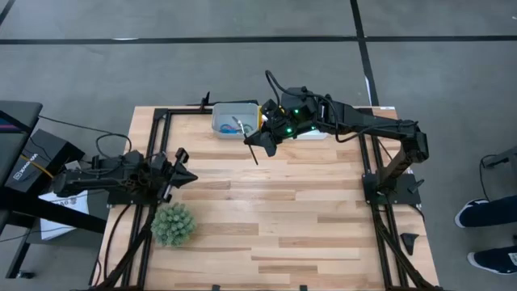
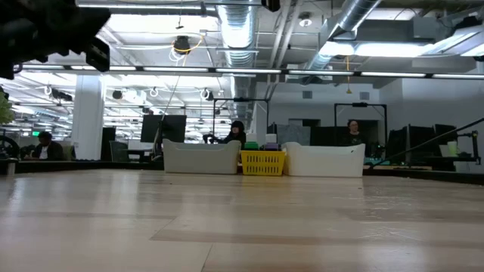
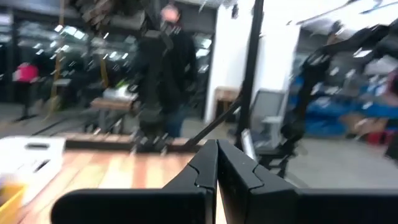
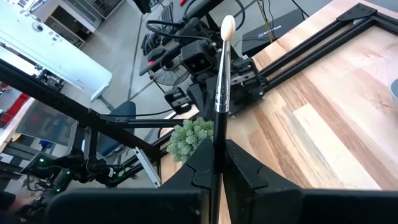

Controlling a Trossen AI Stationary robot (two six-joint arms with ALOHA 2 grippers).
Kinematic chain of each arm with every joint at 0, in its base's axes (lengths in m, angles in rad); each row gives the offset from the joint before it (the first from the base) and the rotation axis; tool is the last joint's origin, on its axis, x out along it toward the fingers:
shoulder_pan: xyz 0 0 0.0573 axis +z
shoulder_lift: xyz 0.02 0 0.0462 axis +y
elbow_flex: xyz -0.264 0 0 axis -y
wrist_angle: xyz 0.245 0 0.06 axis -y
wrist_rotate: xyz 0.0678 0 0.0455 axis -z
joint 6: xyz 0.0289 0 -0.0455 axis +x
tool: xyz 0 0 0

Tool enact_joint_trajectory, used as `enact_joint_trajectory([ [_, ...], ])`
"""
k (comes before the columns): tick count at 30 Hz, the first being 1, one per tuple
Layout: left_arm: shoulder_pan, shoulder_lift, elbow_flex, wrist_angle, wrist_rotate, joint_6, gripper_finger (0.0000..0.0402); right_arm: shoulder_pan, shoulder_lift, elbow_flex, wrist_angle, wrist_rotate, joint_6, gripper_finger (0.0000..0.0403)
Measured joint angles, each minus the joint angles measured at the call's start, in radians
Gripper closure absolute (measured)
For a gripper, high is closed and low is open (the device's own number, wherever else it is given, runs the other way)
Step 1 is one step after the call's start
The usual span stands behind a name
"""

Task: Pick & Place Paint Supplies
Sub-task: Put the eyeshadow brush into the white bin

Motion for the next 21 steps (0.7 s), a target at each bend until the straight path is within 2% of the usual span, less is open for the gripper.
enact_joint_trajectory([
  [6,-0.047,-0.003,0.081,-0.238,-0.114,0.09,0.0401,-0.019,0.0,0.0,0.0,-0.028,-0.012,0.039],
  [14,-0.146,-0.004,0.101,-0.367,-0.249,0.12,0.0401,-0.067,0.0,0.0,0.0,-0.08,-0.026,0.039],
  [21,-0.183,-0.004,0.021,-0.285,-0.28,0.11,0.0401,-0.1,0.0,0.0,0.001,-0.129,-0.034,0.039],
])
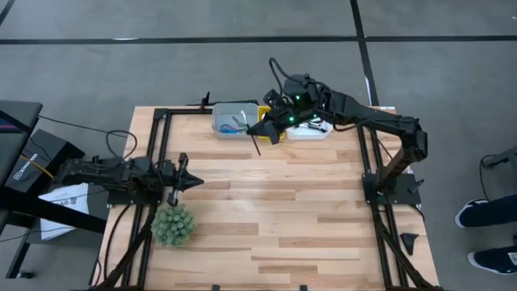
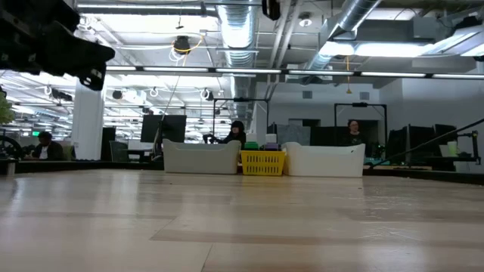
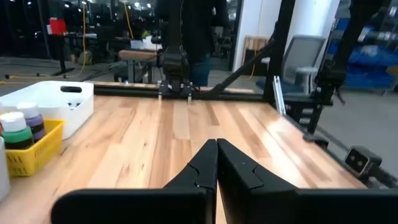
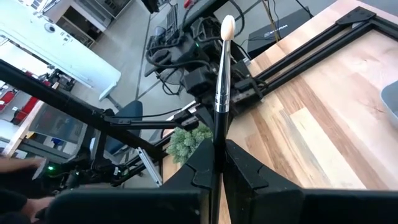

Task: Pick & Place Paint Supplies
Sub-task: Put the eyeshadow brush into the white bin

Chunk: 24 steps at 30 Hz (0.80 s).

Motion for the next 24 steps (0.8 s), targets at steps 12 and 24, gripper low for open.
enact_joint_trajectory([
  [12,-0.003,-0.071,-0.02,-0.007,0.005,-0.014,0.0401,-0.017,0.0,0.0,0.0,-0.029,0.0,0.039],
  [24,-0.003,-0.07,-0.021,-0.014,0.011,0.004,0.0401,-0.017,0.0,0.0,0.0,-0.033,-0.03,0.039],
])
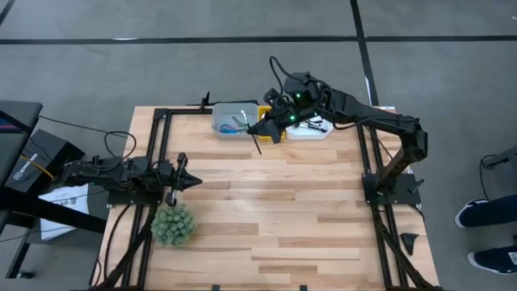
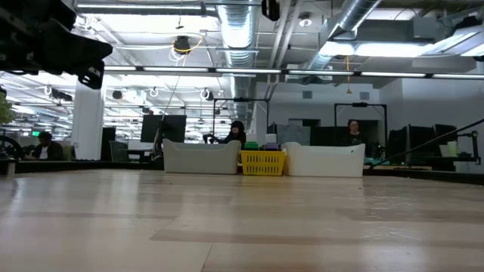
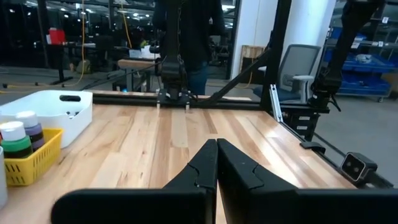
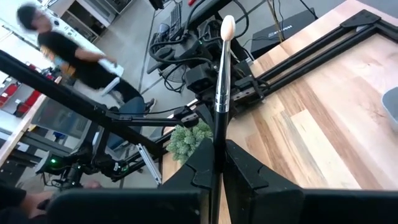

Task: Pick & Place Paint Supplies
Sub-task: Put the eyeshadow brush into the white bin

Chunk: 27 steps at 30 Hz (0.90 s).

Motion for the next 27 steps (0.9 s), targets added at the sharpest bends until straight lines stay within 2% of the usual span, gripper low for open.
enact_joint_trajectory([
  [5,0.0,0.011,0.0,0.001,-0.001,-0.097,0.0401,-0.001,0.0,0.0,0.0,-0.019,-0.028,0.039],
  [19,0.0,0.101,-0.001,0.075,0.002,-0.099,0.0401,-0.062,0.0,0.0,0.06,-0.016,-0.204,0.039],
  [27,0.0,0.141,-0.001,0.078,0.001,-0.1,0.0401,-0.132,0.0,0.0,-0.023,-0.015,-0.35,0.039],
])
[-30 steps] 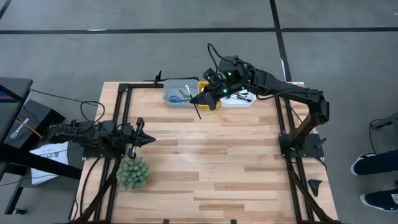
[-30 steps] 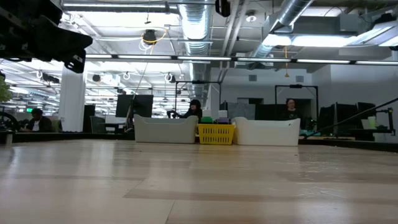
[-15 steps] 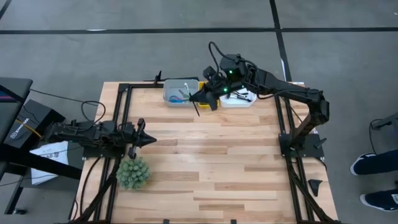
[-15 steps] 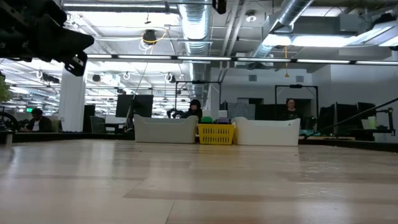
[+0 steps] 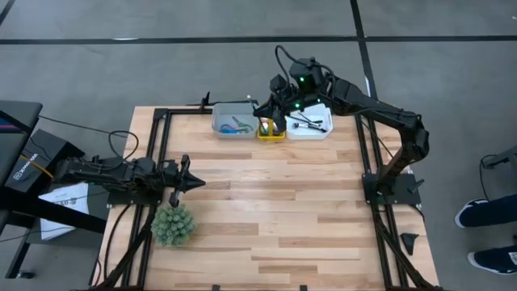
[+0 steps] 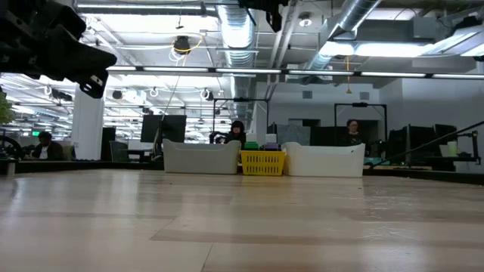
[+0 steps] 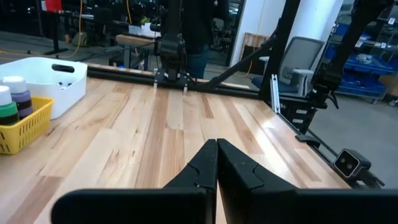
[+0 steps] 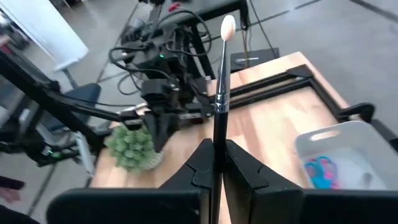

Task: Pick & Place Paint Supplies
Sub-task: Put the eyeshadow brush into the white bin

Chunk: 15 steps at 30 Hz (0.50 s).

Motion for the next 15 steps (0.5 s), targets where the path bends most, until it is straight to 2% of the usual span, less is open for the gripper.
enact_joint_trajectory([
  [6,0.0,0.019,0.0,0.001,-0.001,0.0,0.0401,-0.046,0.0,0.0,-0.034,-0.001,-0.105,0.039],
  [11,0.0,0.019,0.0,0.002,-0.002,0.0,0.0401,-0.102,0.0,0.0,-0.171,-0.008,-0.237,0.039],
  [15,0.0,0.019,0.0,0.002,-0.002,0.0,0.0402,-0.146,0.0,0.0,-0.264,-0.054,-0.349,0.039],
])
